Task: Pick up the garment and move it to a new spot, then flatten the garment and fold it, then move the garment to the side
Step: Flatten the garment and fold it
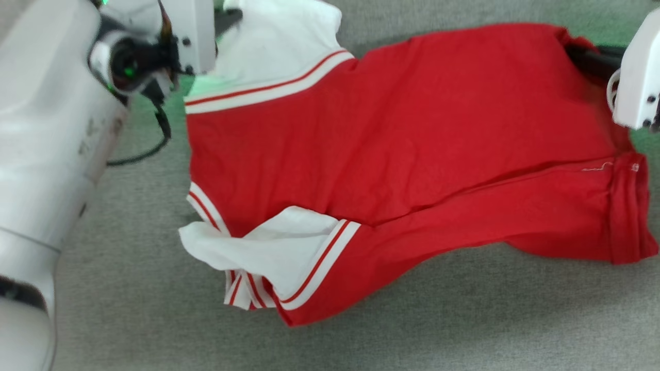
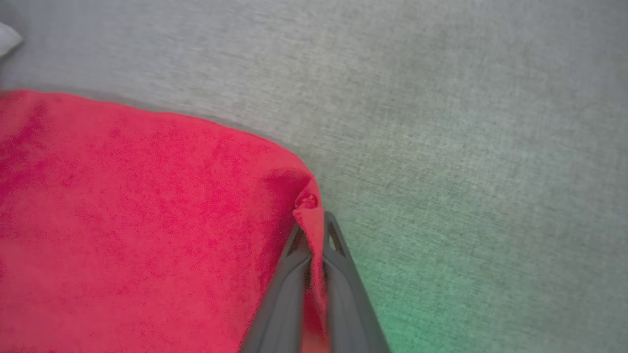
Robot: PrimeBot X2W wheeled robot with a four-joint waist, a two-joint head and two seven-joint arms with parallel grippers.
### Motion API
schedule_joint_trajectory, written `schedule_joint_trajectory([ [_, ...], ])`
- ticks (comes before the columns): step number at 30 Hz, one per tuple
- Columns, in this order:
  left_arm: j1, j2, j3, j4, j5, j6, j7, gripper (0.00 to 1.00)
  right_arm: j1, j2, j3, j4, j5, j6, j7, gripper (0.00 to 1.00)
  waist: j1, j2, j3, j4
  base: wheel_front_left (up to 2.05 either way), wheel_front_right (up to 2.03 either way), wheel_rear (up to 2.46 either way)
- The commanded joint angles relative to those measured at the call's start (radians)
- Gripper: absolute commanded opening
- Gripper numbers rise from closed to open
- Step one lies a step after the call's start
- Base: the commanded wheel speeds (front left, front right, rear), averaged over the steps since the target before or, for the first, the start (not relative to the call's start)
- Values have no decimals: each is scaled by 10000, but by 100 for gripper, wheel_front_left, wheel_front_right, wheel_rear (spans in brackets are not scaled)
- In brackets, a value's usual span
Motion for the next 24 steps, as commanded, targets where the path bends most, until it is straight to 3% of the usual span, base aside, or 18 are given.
schedule_joint_trajectory([
  [1,217,31,-34,-128,-115,35,-72,0,120,-64,37,-83,88,3,-108,0,0,0,-511,184,0,0,0],
  [8,1103,654,-122,-2012,-806,26,-569,0,637,-785,271,-831,645,3,-268,0,0,0,-1414,467,0,0,0],
  [18,3270,2398,-261,-5477,-1439,36,-1341,0,2301,-2299,278,-1955,1355,3,-617,0,0,0,-2077,748,0,0,0],
  [24,4772,3204,-269,-7491,-1452,420,-2079,0,3351,-2865,85,-2116,1725,3,-928,0,0,0,-2185,931,0,0,0],
])
